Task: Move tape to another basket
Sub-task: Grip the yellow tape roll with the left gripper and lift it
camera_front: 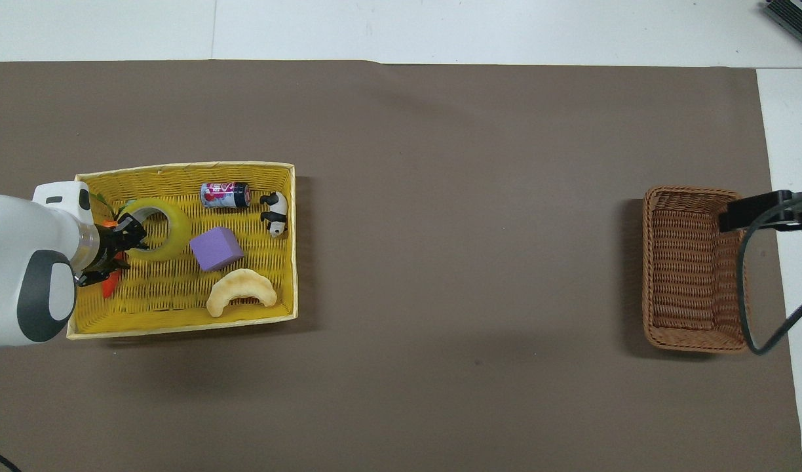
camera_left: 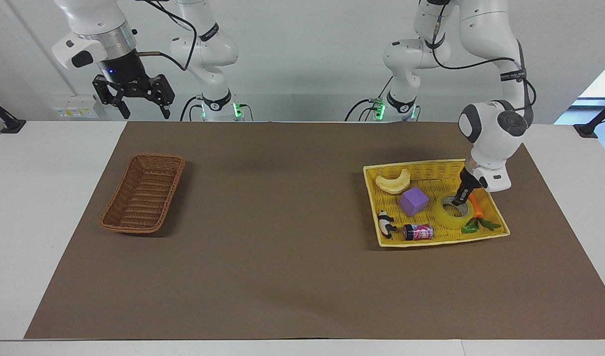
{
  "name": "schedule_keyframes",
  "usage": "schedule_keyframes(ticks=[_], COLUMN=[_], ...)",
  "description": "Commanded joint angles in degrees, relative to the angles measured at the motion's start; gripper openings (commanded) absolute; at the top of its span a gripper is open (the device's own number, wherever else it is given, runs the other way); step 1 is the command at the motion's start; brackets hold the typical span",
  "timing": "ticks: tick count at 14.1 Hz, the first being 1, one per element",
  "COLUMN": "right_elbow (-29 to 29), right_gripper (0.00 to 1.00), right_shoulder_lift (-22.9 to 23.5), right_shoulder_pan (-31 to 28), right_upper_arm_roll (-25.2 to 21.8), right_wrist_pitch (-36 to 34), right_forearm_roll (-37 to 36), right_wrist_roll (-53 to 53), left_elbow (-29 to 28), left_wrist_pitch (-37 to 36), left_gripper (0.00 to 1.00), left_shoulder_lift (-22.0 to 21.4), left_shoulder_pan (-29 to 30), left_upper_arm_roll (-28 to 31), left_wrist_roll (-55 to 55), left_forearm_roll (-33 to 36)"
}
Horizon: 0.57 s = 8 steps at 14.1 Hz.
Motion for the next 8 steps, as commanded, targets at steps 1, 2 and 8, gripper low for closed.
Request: schedule_keyframes(ticks=[1,2,8], right_elbow=[-0.7,-0.7,-0.7], right_gripper=[1.00,1.00,1.00], right_shoulder_lift=[-0.6,-0.6,-0.7], right_shoulder_pan=[-0.8,-0.8,-0.8], right_upper_arm_roll=[0.2,0.2,0.2], right_wrist_pitch=[0.3,0.3,0.2], right_forearm_roll=[0.3,0.3,0.3], right_wrist_roll=[-1.7,-1.7,-1.7], left_elbow=[3.7,6.2,18.9], left_wrist_pitch=[-2.9,-5.7,-17.9], left_gripper=[0.00,0.00,0.00], left_shoulder_lift=[0.6,0.7,0.9], left_shoulder_pan=[-0.8,-0.8,-0.8], left_upper_arm_roll=[0.2,0.2,0.2], left_wrist_roll=[-1.4,-1.0,5.1], left_forearm_roll=[-0.1,-0.1,0.0])
